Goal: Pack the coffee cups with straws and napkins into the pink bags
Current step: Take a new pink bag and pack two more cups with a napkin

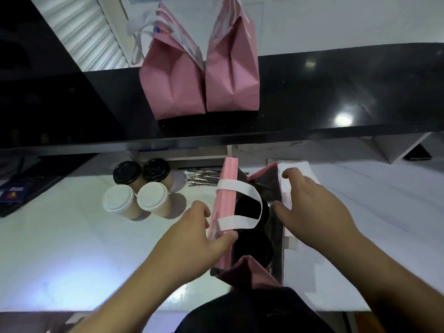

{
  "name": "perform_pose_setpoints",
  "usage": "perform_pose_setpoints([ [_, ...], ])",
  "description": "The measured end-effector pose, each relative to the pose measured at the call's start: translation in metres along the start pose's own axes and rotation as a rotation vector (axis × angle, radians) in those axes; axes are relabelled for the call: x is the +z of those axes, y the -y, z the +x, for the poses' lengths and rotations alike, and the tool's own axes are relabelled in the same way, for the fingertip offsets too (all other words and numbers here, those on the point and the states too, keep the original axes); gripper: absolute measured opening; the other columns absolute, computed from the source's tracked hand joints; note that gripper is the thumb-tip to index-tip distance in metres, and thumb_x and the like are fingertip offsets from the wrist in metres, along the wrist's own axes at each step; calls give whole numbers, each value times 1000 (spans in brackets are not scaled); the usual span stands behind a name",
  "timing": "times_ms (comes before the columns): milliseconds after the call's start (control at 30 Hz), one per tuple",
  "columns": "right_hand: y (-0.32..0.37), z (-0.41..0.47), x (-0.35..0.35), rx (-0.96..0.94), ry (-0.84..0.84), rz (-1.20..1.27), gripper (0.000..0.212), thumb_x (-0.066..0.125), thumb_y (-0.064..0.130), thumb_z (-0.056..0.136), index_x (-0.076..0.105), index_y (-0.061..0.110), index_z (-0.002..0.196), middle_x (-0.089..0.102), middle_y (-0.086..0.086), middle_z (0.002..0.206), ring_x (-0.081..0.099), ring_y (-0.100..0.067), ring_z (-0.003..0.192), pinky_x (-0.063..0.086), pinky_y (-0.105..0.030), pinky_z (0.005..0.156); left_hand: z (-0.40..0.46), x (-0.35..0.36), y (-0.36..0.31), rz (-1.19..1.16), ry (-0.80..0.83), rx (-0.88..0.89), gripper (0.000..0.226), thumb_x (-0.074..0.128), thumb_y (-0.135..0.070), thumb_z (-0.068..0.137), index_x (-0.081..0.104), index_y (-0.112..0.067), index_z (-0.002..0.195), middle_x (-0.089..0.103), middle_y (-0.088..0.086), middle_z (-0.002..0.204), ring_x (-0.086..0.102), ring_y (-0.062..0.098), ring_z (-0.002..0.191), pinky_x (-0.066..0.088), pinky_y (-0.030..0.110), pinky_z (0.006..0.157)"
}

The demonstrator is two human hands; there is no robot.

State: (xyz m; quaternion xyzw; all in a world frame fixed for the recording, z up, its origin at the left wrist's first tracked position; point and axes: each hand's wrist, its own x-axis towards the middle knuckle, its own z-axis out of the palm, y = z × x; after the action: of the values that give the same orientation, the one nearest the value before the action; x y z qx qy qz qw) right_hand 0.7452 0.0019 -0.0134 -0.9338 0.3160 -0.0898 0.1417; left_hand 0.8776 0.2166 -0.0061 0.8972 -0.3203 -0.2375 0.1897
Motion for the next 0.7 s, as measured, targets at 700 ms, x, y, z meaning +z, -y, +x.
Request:
perform_pose_setpoints([
  [700, -15, 44, -16, 78, 137, -66, 14, 53, 21, 95, 66, 20, 89, 67, -1, 78, 57, -19, 67, 50, -33, 61, 24, -15, 43, -156, -262, 61, 25, 63, -47, 98, 66, -32, 78, 68, -25, 77, 65, -1, 73, 49, 28, 57],
])
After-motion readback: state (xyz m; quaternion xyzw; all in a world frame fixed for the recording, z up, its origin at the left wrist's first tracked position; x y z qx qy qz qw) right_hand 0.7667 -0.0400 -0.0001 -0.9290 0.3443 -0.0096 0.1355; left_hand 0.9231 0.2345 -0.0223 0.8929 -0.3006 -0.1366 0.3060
